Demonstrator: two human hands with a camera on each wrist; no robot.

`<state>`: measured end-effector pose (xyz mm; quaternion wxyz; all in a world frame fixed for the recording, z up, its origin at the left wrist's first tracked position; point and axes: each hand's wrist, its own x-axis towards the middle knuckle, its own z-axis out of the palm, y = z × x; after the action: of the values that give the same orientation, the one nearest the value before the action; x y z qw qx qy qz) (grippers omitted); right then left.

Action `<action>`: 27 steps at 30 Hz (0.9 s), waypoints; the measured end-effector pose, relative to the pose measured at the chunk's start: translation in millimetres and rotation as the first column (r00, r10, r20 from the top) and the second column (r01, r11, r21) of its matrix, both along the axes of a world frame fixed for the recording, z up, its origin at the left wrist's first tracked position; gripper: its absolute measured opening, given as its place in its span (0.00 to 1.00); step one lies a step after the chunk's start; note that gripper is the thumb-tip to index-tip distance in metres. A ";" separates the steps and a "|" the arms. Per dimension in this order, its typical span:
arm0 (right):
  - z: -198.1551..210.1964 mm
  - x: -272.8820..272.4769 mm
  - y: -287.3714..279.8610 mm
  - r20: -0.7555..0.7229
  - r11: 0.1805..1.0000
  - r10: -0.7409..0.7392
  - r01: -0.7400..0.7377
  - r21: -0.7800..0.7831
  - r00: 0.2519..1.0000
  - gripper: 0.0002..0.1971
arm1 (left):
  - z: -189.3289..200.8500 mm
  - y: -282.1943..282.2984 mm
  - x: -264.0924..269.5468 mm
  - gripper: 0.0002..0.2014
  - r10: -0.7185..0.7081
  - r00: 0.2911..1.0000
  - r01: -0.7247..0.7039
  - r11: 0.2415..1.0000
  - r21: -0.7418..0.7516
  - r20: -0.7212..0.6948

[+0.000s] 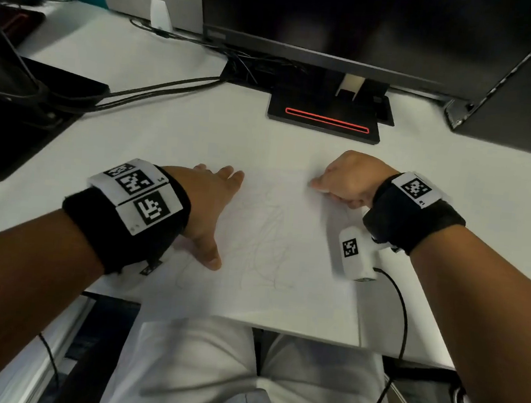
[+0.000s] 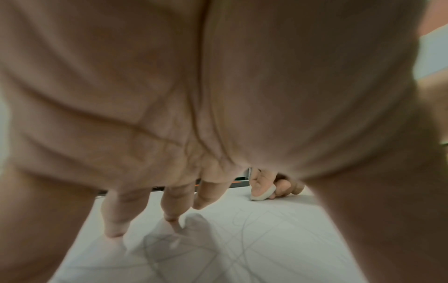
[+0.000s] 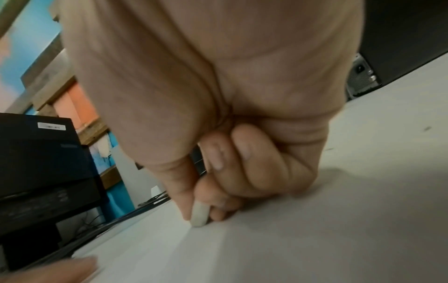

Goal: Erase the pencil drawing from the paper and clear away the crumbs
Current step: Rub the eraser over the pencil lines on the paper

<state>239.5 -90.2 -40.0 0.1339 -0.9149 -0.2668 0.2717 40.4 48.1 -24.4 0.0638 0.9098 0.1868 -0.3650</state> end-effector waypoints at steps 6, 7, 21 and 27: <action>6.9 -10.2 -4.2 -0.402 0.916 -0.121 0.258 0.307 0.907 0.12 | 1.0 -1.8 3.0 0.74 -0.014 1.000 0.014 1.000 0.020 -0.001; 5.5 -18.8 -1.1 -0.616 0.845 -0.113 0.401 0.353 0.779 0.10 | 1.3 -1.7 3.3 0.74 -0.012 1.000 0.012 1.000 0.021 -0.001; -2.6 -8.7 -26.1 -0.830 0.372 -0.112 0.798 0.475 0.546 0.13 | 2.4 -3.4 5.8 0.72 -0.028 0.999 0.028 0.999 0.025 -0.018; -2.1 -46.6 10.1 -0.295 0.978 0.127 -0.070 0.197 0.947 0.14 | -2.9 -5.7 2.0 0.70 -0.008 1.000 0.008 1.000 0.015 0.030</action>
<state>192.9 -80.0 -42.1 0.2437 -0.8309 -0.3125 0.3906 42.4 42.4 -27.2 0.0583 0.9164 0.1849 -0.3501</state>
